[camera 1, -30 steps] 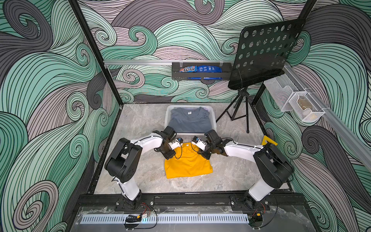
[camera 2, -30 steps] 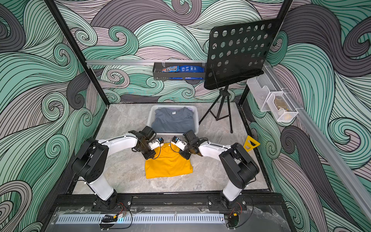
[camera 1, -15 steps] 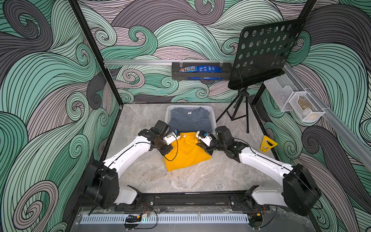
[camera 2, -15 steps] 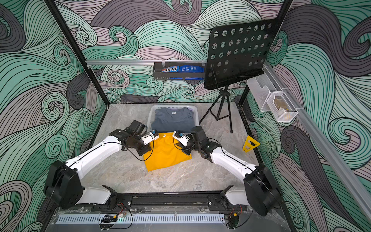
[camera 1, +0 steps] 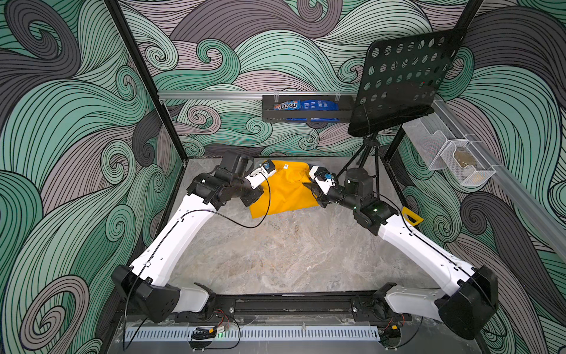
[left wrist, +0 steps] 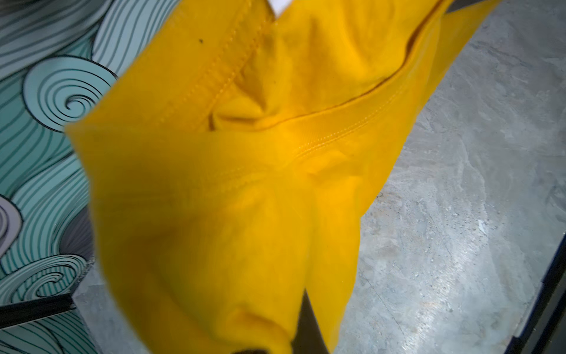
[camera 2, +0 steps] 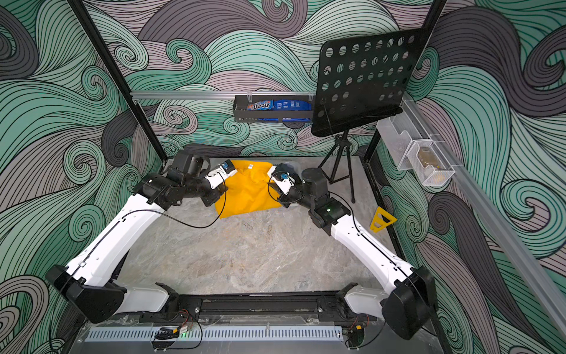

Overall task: Put the folded t-shirts into the basket
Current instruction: Pick up the T-shirt from the center of the board, then place the T-shirt in the bin.

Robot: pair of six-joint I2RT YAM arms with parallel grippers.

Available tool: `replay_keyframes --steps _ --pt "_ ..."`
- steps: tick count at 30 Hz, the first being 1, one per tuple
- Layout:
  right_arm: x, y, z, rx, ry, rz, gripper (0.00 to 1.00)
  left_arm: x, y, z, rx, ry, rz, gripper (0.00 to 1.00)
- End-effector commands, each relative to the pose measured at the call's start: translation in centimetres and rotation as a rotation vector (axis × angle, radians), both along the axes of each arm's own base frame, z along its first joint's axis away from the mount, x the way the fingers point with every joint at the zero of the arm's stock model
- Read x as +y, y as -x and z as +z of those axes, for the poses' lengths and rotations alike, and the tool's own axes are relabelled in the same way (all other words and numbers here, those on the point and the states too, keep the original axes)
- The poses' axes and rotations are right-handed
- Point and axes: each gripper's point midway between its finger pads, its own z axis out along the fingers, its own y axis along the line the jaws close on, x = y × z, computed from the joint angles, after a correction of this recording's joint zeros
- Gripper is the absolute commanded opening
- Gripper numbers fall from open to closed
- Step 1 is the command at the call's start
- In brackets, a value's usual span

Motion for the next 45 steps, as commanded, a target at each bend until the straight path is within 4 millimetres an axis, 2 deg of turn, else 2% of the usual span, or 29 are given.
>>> replay_keyframes --steps 1,4,7,11,15,21,30,35,45 --pt "-1.3 -3.4 2.3 -0.041 -0.042 -0.122 0.00 -0.1 -3.3 1.0 -0.043 -0.030 0.025 0.00" --pt "-2.0 -5.5 2.4 -0.035 -0.055 -0.179 0.00 -1.0 -5.7 0.5 -0.041 -0.031 0.028 0.00" --pt "-2.1 -7.3 1.2 -0.015 -0.038 -0.218 0.00 -1.8 -7.8 -0.1 -0.041 -0.035 0.028 0.00" --pt "-2.3 -9.1 -0.7 0.029 -0.025 -0.258 0.00 -2.4 -10.4 -1.8 -0.019 -0.046 0.043 0.00" --pt "-2.2 -10.0 -3.0 0.082 0.009 -0.269 0.00 -2.9 -11.9 -4.0 0.042 -0.057 0.040 0.00" --pt "-2.2 -10.2 -6.2 0.155 0.061 -0.270 0.00 -3.4 -12.6 -7.5 0.125 -0.081 0.023 0.00" --pt "-3.2 -9.8 -9.4 0.237 0.117 -0.262 0.00 -3.2 -11.3 -8.9 0.199 -0.114 -0.010 0.00" --pt "-3.3 -10.3 -11.2 0.260 0.127 -0.271 0.00 -2.7 -12.7 -10.4 0.209 -0.152 0.004 0.00" --pt "-4.0 -12.8 -13.8 0.298 0.160 -0.324 0.00 -1.8 -16.1 -12.7 0.206 -0.211 0.043 0.00"
